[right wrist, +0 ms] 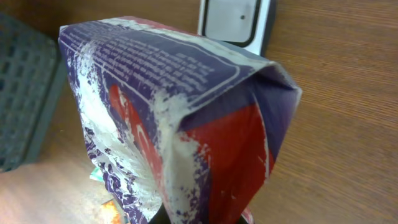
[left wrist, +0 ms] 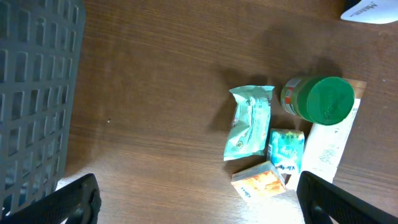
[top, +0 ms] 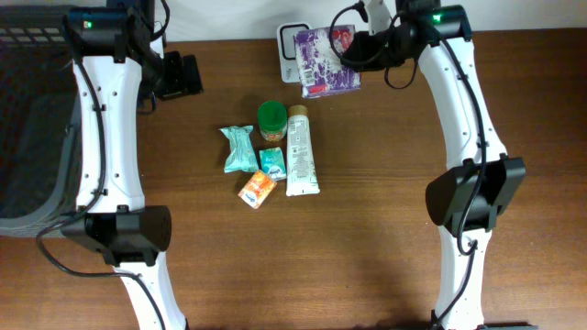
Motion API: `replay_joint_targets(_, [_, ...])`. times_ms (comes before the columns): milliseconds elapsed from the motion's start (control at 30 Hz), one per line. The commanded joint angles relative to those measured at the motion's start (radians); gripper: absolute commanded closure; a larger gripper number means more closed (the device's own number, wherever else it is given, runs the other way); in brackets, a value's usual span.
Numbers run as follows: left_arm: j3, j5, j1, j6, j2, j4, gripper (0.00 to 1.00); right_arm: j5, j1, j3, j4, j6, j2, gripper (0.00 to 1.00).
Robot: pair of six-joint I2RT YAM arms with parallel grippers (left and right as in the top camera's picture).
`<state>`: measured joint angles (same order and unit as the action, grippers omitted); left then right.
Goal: Scan the item barcode
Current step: 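Carry the pink package to the white scanner and hold it there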
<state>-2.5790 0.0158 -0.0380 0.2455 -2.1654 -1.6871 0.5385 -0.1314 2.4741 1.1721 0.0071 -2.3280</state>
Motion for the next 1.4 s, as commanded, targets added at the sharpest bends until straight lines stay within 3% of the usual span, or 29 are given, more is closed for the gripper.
replay_joint_targets(0, [-0.006, 0.007, 0.002, -0.012, 0.017, -0.001, 0.01, 0.167, 0.002, 0.024, -0.005, -0.082, 0.051, 0.96])
replay_joint_targets(233, [-0.006, 0.007, 0.002, -0.012, 0.017, -0.001, 0.01, 0.240, 0.037, 0.023, 0.024, -0.080, 0.050, 0.96])
replay_joint_targets(700, [-0.006, 0.007, 0.002, -0.012, 0.017, -0.001, 0.01, 0.237, 0.097, -0.062, 0.348, -0.082, 0.048, 0.96])
replay_joint_targets(767, [-0.006, 0.007, 0.002, -0.012, 0.017, -0.001, 0.01, 0.237, 0.097, -0.075, 0.341, -0.085, 0.048, 0.96])
replay_joint_targets(867, [-0.006, 0.007, 0.002, -0.012, 0.017, -0.001, 0.01, 0.237, 0.090, -0.076, 0.340, -0.201, 0.048, 0.96])
replay_joint_targets(1133, [-0.006, 0.007, 0.002, -0.012, 0.017, -0.001, 0.01, 0.198, 0.047, -0.076, 0.328, -0.210, 0.048, 0.96])
replay_joint_targets(1367, [-0.006, 0.007, 0.002, -0.012, 0.017, -0.001, 0.01, 0.159, 0.045, -0.076, 0.109, -0.209, 0.048, 0.96])
